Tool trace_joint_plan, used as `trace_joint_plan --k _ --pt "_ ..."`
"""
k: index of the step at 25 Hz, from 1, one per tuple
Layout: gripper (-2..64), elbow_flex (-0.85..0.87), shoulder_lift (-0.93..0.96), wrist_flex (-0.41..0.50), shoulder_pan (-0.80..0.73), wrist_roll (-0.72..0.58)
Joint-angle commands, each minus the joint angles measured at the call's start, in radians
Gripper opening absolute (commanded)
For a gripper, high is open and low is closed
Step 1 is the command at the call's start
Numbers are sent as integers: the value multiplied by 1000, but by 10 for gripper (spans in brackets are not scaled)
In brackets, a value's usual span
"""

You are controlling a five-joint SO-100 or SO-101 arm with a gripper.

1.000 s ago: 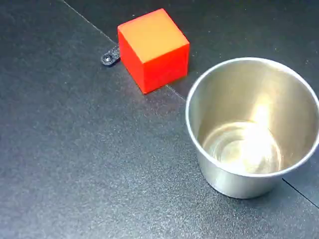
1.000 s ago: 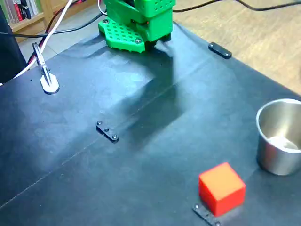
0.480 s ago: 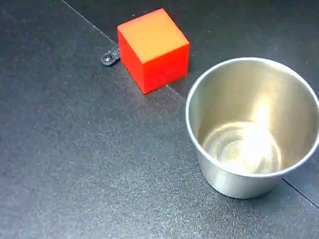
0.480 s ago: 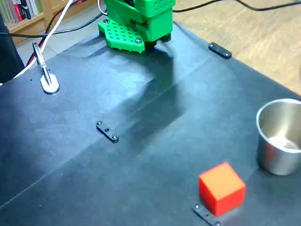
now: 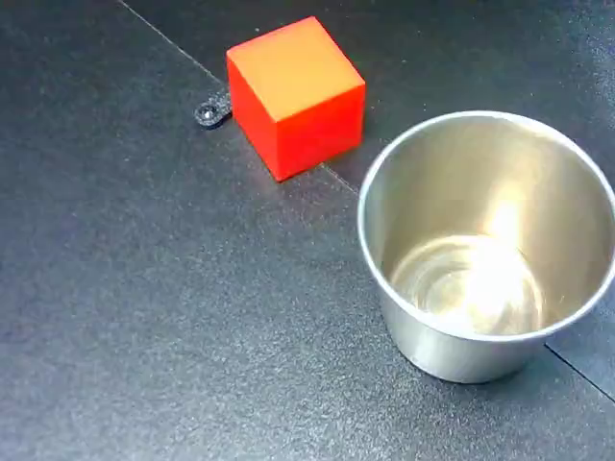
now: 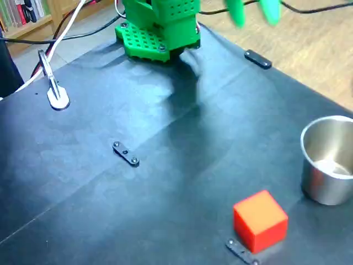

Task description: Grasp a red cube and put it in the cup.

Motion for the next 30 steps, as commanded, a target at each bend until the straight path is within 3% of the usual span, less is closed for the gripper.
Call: trace_joint_plan --k 1,4,11,18,30 --pt "373 -12 -91 -109 51 -9" --pt "373 -25 -210 -161 75 -11" --pt "382 -284 -522 -135 64 -37" --pt "383 -420 -739 78 67 -232" --pt "384 -597 -919 89 61 -238"
